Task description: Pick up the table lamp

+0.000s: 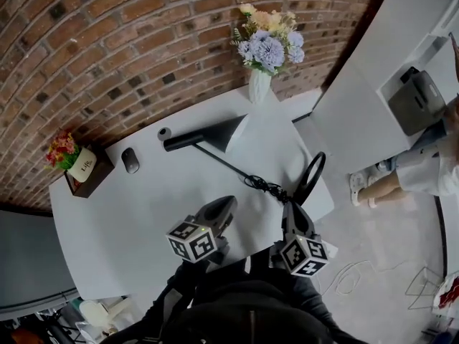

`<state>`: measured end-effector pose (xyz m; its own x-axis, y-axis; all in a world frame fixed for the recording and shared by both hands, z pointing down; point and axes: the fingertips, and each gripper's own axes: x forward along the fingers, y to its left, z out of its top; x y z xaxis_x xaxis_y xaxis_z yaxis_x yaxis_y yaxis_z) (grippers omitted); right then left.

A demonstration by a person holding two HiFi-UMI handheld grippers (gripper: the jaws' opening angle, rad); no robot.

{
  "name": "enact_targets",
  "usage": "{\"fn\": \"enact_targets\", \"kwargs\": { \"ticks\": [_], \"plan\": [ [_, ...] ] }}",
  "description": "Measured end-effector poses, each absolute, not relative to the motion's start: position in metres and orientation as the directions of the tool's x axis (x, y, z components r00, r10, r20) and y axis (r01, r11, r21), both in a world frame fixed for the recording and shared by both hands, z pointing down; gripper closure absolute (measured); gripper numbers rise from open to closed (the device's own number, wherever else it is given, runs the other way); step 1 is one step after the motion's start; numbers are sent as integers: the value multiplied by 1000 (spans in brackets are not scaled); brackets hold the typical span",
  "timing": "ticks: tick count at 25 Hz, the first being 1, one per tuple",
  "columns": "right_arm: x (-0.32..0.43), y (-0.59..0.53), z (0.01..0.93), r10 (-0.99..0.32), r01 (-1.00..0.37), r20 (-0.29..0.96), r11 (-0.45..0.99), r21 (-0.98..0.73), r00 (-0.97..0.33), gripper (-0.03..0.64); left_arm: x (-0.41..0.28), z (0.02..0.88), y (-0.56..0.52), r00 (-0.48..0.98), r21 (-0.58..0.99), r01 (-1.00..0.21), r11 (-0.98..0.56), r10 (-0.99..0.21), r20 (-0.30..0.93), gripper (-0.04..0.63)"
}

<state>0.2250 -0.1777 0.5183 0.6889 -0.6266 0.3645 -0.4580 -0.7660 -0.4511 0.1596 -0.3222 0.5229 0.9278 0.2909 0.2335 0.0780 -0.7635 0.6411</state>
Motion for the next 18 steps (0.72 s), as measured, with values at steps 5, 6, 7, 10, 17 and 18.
{"fn": "enact_targets", "kwargs": {
  "ticks": [5, 6, 7, 10, 17, 18],
  "plan": [
    [259, -172, 493, -623, -497, 319, -772, -395, 714, 603, 180, 514, -358, 952, 653, 15, -757, 210, 223, 588],
    [264, -171, 491, -624, -505, 320, -774, -382, 713, 603, 184, 513, -366, 955, 661, -5, -750, 193, 226, 588],
    [268, -169, 490, -618, -507, 321, -779, -368, 717, 603, 188, 514, -372, 956, 673, -22, -739, 182, 232, 588],
    [284, -161, 483, -584, -490, 312, -806, -332, 749, 601, 199, 524, -392, 950, 712, -83, -698, 159, 267, 586],
    [316, -141, 489, -556, -473, 346, -829, -299, 756, 474, 221, 559, -422, 943, 798, -175, -577, 135, 304, 481],
    [320, -137, 493, -550, -465, 356, -833, -301, 755, 471, 224, 564, -424, 942, 808, -187, -558, 133, 309, 478]
  ]
}}
